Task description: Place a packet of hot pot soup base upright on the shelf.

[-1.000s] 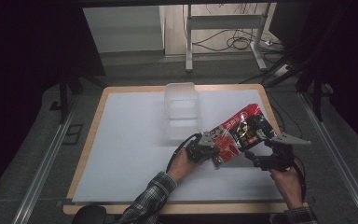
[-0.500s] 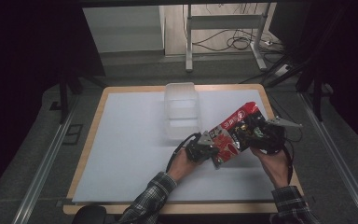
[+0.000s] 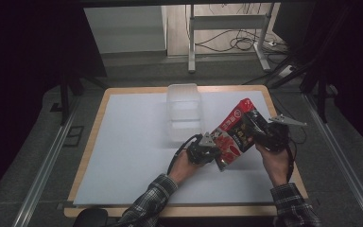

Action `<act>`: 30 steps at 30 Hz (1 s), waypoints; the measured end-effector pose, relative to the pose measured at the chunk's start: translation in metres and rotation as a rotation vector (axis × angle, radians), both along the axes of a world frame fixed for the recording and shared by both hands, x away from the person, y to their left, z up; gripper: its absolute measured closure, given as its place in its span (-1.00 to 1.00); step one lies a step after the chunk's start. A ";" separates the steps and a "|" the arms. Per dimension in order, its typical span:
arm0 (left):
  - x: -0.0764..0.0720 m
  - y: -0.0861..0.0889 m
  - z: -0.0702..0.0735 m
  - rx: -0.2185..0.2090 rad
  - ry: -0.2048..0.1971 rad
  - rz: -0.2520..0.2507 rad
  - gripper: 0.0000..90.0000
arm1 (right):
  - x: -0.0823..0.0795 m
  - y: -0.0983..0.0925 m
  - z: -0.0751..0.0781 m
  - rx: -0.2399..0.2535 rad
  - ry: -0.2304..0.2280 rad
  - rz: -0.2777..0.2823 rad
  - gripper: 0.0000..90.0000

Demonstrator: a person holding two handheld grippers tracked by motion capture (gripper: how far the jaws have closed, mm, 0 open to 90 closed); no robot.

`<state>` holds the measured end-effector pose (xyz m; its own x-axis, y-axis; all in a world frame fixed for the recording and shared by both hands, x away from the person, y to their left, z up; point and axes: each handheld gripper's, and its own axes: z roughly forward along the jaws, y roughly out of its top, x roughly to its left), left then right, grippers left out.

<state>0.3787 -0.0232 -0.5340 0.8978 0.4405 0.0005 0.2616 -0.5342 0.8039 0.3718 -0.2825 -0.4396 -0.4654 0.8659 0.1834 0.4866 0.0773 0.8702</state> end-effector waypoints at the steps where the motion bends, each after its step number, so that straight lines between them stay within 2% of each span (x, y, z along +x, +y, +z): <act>1: -0.001 0.003 0.000 0.002 0.001 -0.005 0.43 | 0.000 0.002 0.003 -0.010 -0.011 0.014 0.58; 2: -0.002 0.005 0.001 0.021 -0.010 -0.010 0.36 | 0.000 0.003 0.004 -0.014 -0.017 0.015 0.58; 4: -0.004 0.006 0.001 0.012 -0.009 -0.003 0.26 | 0.000 0.004 0.007 -0.010 -0.016 0.017 0.58; 6: -0.009 0.010 0.006 0.045 -0.029 -0.013 0.13 | 0.002 0.006 0.012 0.013 -0.012 0.028 0.58; 13: -0.020 0.020 0.014 0.050 -0.033 -0.011 -0.28 | 0.006 0.007 0.023 0.015 0.000 0.047 0.59; 18: -0.025 0.027 0.012 0.025 -0.030 0.012 -0.45 | 0.005 0.005 0.029 0.018 -0.004 0.055 0.59; 23: -0.028 0.033 0.011 0.028 -0.025 0.030 -0.57 | 0.006 0.004 0.034 0.022 0.006 0.070 0.58; 26: -0.032 0.040 0.010 0.019 -0.017 0.041 -0.61 | 0.006 0.005 0.038 0.005 0.004 0.091 0.58; 28: -0.036 0.046 0.010 -0.018 0.004 0.053 -0.62 | 0.006 0.006 0.041 -0.002 0.001 0.103 0.58; 30: -0.040 0.050 0.011 -0.036 0.024 0.058 -0.65 | 0.007 0.006 0.043 -0.007 0.001 0.112 0.58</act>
